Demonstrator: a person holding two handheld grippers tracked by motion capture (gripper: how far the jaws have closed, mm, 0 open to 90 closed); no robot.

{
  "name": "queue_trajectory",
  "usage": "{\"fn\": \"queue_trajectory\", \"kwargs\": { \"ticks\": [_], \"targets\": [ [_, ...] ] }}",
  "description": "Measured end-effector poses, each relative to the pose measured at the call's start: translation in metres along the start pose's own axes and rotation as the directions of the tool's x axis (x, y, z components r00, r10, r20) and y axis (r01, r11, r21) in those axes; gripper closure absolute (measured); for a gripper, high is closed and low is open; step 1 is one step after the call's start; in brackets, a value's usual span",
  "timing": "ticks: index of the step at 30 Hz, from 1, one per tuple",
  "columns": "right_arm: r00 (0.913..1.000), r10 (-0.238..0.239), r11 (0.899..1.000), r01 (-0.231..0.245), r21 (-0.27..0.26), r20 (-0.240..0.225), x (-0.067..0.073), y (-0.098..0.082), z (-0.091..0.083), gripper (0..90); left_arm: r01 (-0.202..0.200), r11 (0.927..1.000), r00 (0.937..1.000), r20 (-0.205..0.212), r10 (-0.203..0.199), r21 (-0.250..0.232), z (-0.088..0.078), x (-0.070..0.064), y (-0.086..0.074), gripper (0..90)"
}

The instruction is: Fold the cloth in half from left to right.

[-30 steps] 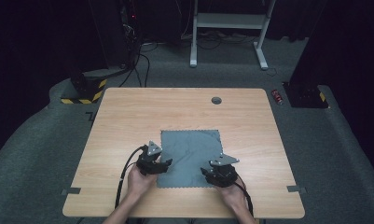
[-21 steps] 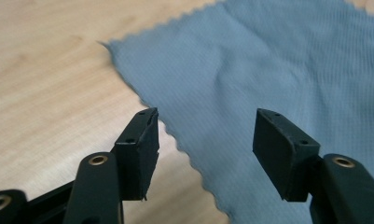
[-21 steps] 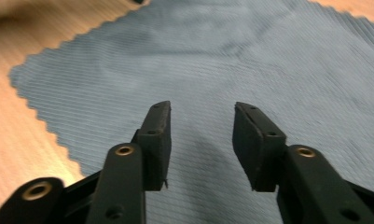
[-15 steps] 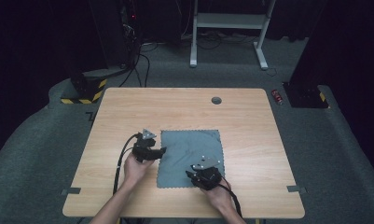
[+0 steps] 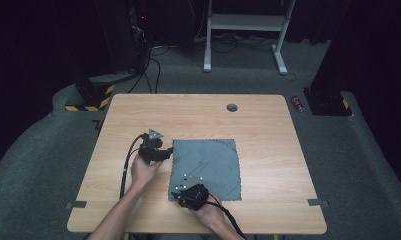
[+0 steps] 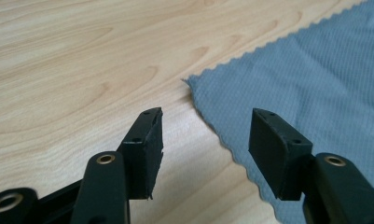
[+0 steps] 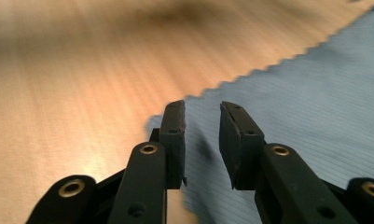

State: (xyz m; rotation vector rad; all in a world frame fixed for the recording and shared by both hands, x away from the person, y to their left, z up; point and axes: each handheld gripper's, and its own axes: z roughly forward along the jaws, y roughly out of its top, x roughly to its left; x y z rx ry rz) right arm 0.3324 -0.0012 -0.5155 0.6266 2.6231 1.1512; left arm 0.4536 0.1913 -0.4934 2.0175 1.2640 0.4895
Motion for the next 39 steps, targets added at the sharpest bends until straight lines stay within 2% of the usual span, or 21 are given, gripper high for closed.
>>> {"fn": "queue_trajectory", "kwargs": {
  "ticks": [2, 4, 6, 7, 9, 11, 15, 17, 19, 22, 24, 26, 28, 30, 32, 34, 35, 39],
  "targets": [
    [0.9999, -0.011, 1.000, 0.011, -0.001, -0.012, 0.003, 0.000, 0.003, 71.1, -0.007, 0.9990, 0.9999, -0.010, 0.008, 0.043, 0.006, 0.001, 0.004, 43.7],
    [0.9997, -0.013, 1.000, 0.013, 0.000, -0.020, 0.006, -0.001, 0.004, 71.1, -0.004, 0.9995, 0.9998, -0.021, 0.005, 0.030, 0.009, 0.001, 0.007, 43.7],
    [0.9998, -0.008, 1.000, 0.008, 0.000, -0.020, 0.007, -0.001, 0.004, 71.0, 0.019, 0.9996, 0.9998, -0.005, -0.019, 0.019, 0.011, 0.003, 0.008, 44.2],
    [0.9997, 0.007, 1.000, -0.007, -0.002, -0.021, 0.008, -0.001, 0.004, 71.0, 0.026, 0.9988, 0.9997, 0.003, -0.026, 0.043, 0.014, 0.004, 0.010, 43.7],
    [0.9997, 0.013, 1.000, -0.013, -0.006, -0.019, 0.007, -0.002, 0.006, 71.1, 0.021, 0.9975, 0.9998, -0.009, -0.020, 0.068, 0.019, 0.006, 0.014, 41.6],
    [0.9998, 0.016, 1.000, -0.016, 0.006, -0.012, 0.008, -0.002, 0.007, 71.1, 0.033, 0.9982, 0.9992, -0.021, -0.032, 0.049, 0.022, 0.007, 0.015, 41.9],
    [1.0000, 0.004, 1.000, -0.004, 0.006, -0.004, 0.011, -0.001, 0.010, 70.6, 0.044, 0.9957, 0.9988, -0.025, -0.042, 0.081, 0.029, 0.011, 0.021, 40.2],
    [1.0000, -0.002, 1.000, 0.002, 0.011, 0.000, 0.012, -0.002, 0.010, 70.4, 0.051, 0.9957, 0.9982, -0.036, -0.048, 0.077, 0.032, 0.013, 0.023, 40.2],
    [1.0000, -0.002, 1.000, 0.002, 0.007, -0.002, 0.012, -0.002, 0.010, 70.0, 0.076, 0.9943, 0.9967, -0.034, -0.073, 0.075, 0.037, 0.013, 0.022, 40.5],
    [0.9999, -0.014, 1.000, 0.014, 0.014, 0.003, 0.013, -0.001, 0.010, 69.5, 0.091, 0.9916, 0.9950, -0.051, -0.086, 0.092, 0.046, 0.015, 0.019, 40.7],
    [0.9998, -0.020, 1.000, 0.020, 0.014, 0.003, 0.013, -0.001, 0.010, 69.5, 0.101, 0.9921, 0.9932, -0.067, -0.096, 0.075, 0.047, 0.017, 0.019, 42.1],
    [0.9998, -0.019, 1.000, 0.019, 0.013, -0.001, 0.013, -0.001, 0.010, 69.4, 0.114, 0.9917, 0.9918, -0.064, -0.111, 0.059, 0.048, 0.018, 0.019, 44.2],
    [0.9998, -0.020, 1.000, 0.020, 0.012, -0.002, 0.013, -0.002, 0.010, 69.4, 0.109, 0.9926, 0.9923, -0.065, -0.106, 0.053, 0.049, 0.017, 0.019, 44.8],
    [0.9999, -0.017, 1.000, 0.017, 0.010, 0.002, 0.014, -0.003, 0.009, 69.2, 0.083, 0.9957, 0.9945, -0.068, -0.080, 0.041, 0.052, 0.014, 0.019, 47.3],
    [0.9999, -0.015, 1.000, 0.015, 0.010, 0.004, 0.014, -0.003, 0.008, 68.5, 0.067, 0.9968, 0.9955, -0.071, -0.063, 0.045, 0.052, 0.011, 0.020, 48.4],
    [0.9999, -0.006, 1.000, 0.006, 0.011, -0.011, 0.013, -0.002, 0.009, 65.2, 0.032, 0.9975, 0.9962, -0.082, -0.027, 0.063, 0.053, 0.007, 0.022, 50.4],
    [0.9997, 0.003, 1.000, -0.003, 0.014, -0.023, 0.014, -0.002, 0.008, 64.1, 0.028, 0.9974, 0.9968, -0.077, -0.023, 0.067, 0.053, 0.007, 0.023, 52.6],
    [0.9998, 0.001, 1.000, 0.000, 0.010, -0.022, 0.016, -0.001, 0.008, 61.7, 0.013, 0.9978, 0.9984, -0.057, -0.010, 0.066, 0.054, 0.004, 0.024, 61.2]
  ]
}}
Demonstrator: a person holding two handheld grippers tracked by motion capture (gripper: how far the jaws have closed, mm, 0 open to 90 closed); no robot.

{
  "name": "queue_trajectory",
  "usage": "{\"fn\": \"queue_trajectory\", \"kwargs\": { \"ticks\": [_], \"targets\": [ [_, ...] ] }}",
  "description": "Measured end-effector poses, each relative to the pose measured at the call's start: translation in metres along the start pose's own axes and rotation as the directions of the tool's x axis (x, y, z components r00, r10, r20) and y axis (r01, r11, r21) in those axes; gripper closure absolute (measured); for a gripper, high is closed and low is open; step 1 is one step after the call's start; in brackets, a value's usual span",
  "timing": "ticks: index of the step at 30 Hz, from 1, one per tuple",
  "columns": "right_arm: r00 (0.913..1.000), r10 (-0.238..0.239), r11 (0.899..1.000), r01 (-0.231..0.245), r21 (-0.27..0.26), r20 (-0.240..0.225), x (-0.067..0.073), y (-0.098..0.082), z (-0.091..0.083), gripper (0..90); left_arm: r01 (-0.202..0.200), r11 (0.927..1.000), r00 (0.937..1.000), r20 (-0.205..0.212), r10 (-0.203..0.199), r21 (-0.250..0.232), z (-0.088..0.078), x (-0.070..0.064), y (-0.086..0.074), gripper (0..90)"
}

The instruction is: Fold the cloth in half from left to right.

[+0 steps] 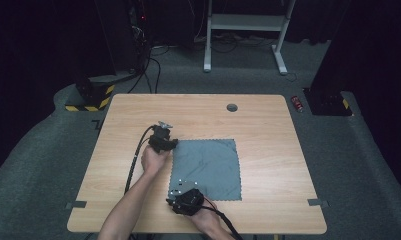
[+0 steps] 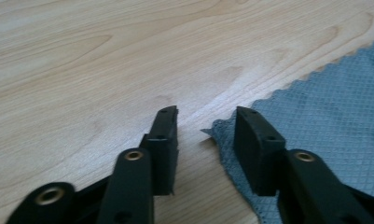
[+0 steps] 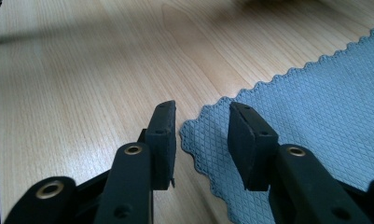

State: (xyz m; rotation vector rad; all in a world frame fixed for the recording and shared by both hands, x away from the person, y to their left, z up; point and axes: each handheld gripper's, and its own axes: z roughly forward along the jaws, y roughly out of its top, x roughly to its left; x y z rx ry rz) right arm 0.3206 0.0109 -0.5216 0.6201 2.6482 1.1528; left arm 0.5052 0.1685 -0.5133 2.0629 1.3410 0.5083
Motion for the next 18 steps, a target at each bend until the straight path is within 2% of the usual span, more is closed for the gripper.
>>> {"fn": "queue_trajectory", "kwargs": {
  "ticks": [5, 6, 10, 13, 15, 18],
  "targets": [
    [0.9995, -0.028, 1.000, 0.028, 0.013, 0.014, 0.006, 0.002, 0.005, 63.0, -0.018, 0.9998, 0.9996, 0.020, 0.018, 0.004, 0.000, -0.002, 0.001, 71.2],
    [0.9990, -0.040, 0.999, 0.040, 0.008, 0.020, 0.008, 0.002, 0.005, 64.6, -0.020, 0.9998, 0.9995, 0.024, 0.020, 0.004, 0.000, -0.002, 0.001, 73.3],
    [0.9989, -0.035, 0.999, 0.034, 0.013, 0.032, 0.006, 0.002, 0.004, 73.7, -0.038, 0.9993, 0.9982, 0.047, 0.038, 0.006, 0.000, -0.004, 0.001, 84.3],
    [0.9953, -0.070, 0.997, 0.068, 0.032, 0.067, 0.009, 0.004, 0.004, 82.2, -0.043, 0.9990, 0.9977, 0.052, 0.042, 0.012, 0.000, -0.004, 0.002, 88.4],
    [0.9914, -0.088, 0.996, 0.085, 0.042, 0.096, 0.011, 0.005, 0.004, 86.8, -0.037, 0.9991, 0.9975, 0.061, 0.035, 0.021, 0.000, -0.004, 0.003, 88.9],
    [0.9934, -0.078, 0.996, 0.075, 0.038, 0.084, 0.008, 0.005, 0.004, 88.9, -0.013, 0.9997, 0.9963, 0.085, 0.011, 0.022, 0.000, 0.000, 0.003, 89.7]
  ]
}}
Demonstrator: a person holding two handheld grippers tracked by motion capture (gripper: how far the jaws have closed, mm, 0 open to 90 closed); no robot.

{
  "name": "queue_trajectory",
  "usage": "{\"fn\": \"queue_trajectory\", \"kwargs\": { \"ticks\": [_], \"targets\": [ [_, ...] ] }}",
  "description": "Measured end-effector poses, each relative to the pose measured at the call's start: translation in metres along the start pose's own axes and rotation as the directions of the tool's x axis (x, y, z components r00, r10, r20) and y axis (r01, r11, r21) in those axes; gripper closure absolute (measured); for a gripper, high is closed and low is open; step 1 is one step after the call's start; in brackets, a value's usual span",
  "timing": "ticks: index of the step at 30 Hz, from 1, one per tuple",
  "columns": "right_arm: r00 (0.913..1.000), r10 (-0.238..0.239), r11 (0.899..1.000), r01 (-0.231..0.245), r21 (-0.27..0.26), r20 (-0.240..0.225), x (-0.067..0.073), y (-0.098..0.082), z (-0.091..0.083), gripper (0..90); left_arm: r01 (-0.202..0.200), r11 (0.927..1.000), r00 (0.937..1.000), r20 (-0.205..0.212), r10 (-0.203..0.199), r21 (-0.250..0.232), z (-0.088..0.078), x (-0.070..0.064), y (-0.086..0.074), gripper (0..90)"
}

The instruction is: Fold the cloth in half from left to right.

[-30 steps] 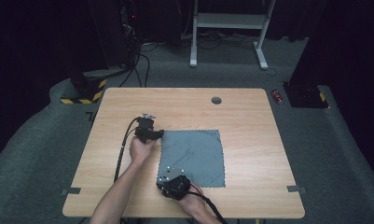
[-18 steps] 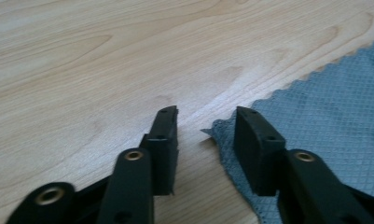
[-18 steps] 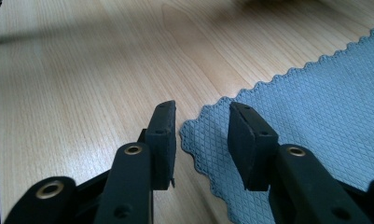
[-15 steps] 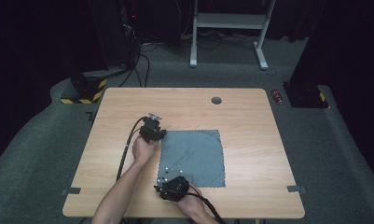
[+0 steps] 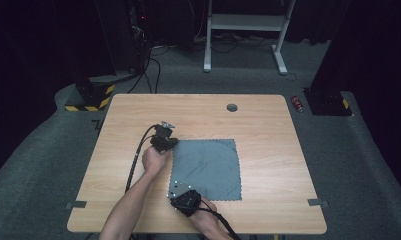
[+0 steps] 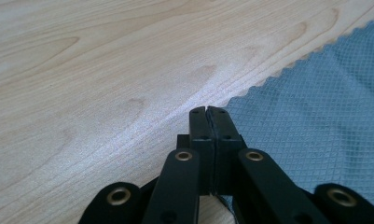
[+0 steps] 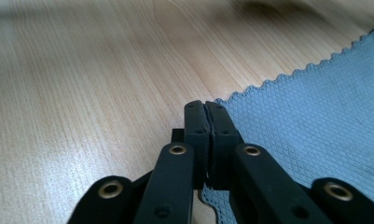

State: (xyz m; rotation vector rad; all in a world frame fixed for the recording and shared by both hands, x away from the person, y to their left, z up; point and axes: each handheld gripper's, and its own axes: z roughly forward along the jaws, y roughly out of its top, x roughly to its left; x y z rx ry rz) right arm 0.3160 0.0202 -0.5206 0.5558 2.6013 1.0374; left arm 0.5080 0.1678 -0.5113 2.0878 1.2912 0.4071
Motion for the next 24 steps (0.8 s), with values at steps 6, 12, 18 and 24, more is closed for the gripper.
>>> {"fn": "queue_trajectory", "kwargs": {
  "ticks": [6, 12, 18, 24],
  "targets": [
    [1.0000, 0.005, 1.000, -0.005, -0.016, -0.001, 0.000, 0.001, -0.005, 89.5, 0.041, 0.9986, 0.9982, 0.044, -0.040, -0.034, -0.007, 0.006, 0.002, 89.9],
    [0.9997, 0.023, 0.999, -0.023, -0.043, 0.002, -0.004, 0.001, -0.015, 89.7, 0.039, 0.9978, 0.9970, 0.069, -0.035, -0.053, -0.016, 0.007, 0.009, 90.0],
    [0.9998, 0.019, 0.998, -0.019, -0.060, -0.006, -0.004, 0.006, -0.021, 89.7, 0.030, 0.9964, 0.9960, 0.086, -0.023, -0.079, -0.026, 0.005, 0.017, 90.0],
    [0.9995, 0.005, 0.996, -0.007, -0.087, -0.030, -0.002, 0.017, -0.026, 89.8, 0.038, 0.9957, 0.9957, 0.088, -0.031, -0.085, -0.041, 0.013, 0.017, 90.0]
  ]
}}
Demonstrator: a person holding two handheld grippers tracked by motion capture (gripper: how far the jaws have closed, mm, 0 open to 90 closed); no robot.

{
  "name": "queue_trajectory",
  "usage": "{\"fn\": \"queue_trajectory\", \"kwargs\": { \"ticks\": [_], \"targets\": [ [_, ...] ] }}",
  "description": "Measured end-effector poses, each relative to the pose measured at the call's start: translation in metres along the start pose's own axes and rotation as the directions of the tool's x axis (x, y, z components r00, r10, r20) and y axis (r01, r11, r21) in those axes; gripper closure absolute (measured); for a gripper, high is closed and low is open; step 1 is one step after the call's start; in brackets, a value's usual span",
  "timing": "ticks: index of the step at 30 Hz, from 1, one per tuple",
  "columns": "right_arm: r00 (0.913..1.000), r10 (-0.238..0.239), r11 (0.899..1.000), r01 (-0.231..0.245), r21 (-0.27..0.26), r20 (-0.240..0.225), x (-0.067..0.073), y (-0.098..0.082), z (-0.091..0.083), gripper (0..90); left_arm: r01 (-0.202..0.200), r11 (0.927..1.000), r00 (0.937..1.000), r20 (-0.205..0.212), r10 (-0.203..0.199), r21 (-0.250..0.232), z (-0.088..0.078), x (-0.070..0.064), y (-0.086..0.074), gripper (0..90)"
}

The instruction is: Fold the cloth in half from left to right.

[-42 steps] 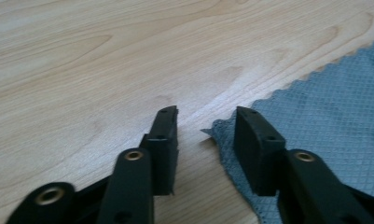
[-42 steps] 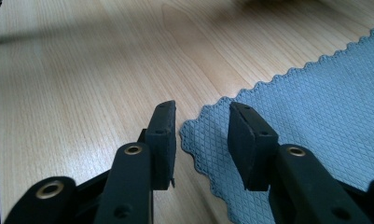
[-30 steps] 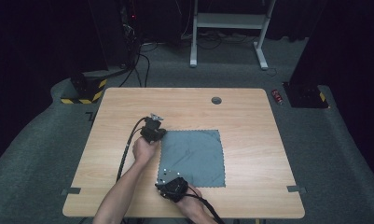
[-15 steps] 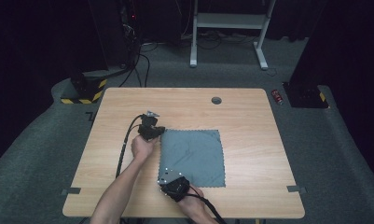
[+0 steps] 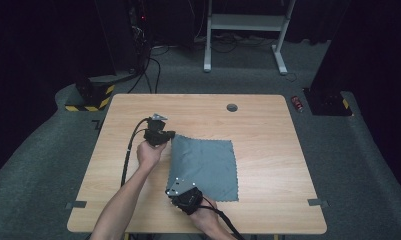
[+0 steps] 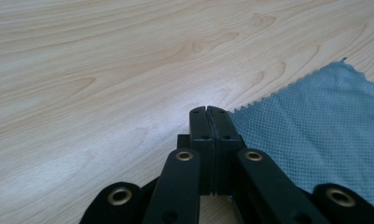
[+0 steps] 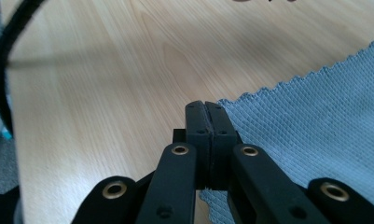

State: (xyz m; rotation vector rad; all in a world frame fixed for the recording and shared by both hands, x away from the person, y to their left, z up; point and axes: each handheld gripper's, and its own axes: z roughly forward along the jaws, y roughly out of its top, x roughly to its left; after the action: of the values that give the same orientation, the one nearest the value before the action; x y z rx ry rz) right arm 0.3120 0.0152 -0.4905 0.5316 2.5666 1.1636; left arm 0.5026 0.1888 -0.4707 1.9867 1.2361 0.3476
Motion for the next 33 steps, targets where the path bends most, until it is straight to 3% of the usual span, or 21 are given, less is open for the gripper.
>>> {"fn": "queue_trajectory", "kwargs": {
  "ticks": [7, 11, 17, 21, 24, 27, 33],
  "targets": [
    [0.9993, -0.017, 0.998, 0.016, -0.056, -0.033, 0.006, 0.014, -0.003, 89.8, 0.004, 0.9998, 0.9999, -0.011, -0.005, -0.022, -0.025, 0.009, 0.001, 90.0],
    [0.9994, -0.012, 0.997, 0.010, -0.075, -0.031, 0.004, 0.012, -0.007, 89.7, 0.004, 0.9997, 0.9999, -0.010, -0.004, -0.024, -0.027, 0.009, 0.002, 90.0],
    [0.9997, 0.023, 0.998, -0.023, -0.062, 0.002, -0.003, -0.004, -0.018, 89.7, 0.005, 0.9996, 0.9995, 0.031, -0.004, -0.027, -0.008, -0.004, 0.004, 90.0],
    [0.9979, 0.057, 0.997, -0.055, -0.049, 0.032, -0.011, -0.019, -0.026, 89.7, -0.020, 0.9996, 0.9979, 0.060, 0.021, -0.019, 0.007, -0.017, 0.009, 90.0],
    [0.9949, 0.086, 0.995, -0.083, -0.048, 0.053, -0.016, -0.030, -0.033, 89.8, -0.037, 0.9992, 0.9964, 0.076, 0.038, -0.019, 0.015, -0.027, 0.014, 90.0],
    [0.9916, 0.109, 0.993, -0.105, -0.054, 0.070, -0.020, -0.039, -0.039, 89.7, -0.023, 0.9994, 0.9950, 0.097, 0.026, -0.026, 0.022, -0.033, 0.016, 90.0],
    [0.9823, 0.157, 0.987, -0.152, -0.053, 0.102, -0.026, -0.056, -0.051, 89.7, -0.035, 0.9993, 0.9934, 0.109, 0.036, -0.011, 0.035, -0.044, 0.019, 90.0]
  ]
}}
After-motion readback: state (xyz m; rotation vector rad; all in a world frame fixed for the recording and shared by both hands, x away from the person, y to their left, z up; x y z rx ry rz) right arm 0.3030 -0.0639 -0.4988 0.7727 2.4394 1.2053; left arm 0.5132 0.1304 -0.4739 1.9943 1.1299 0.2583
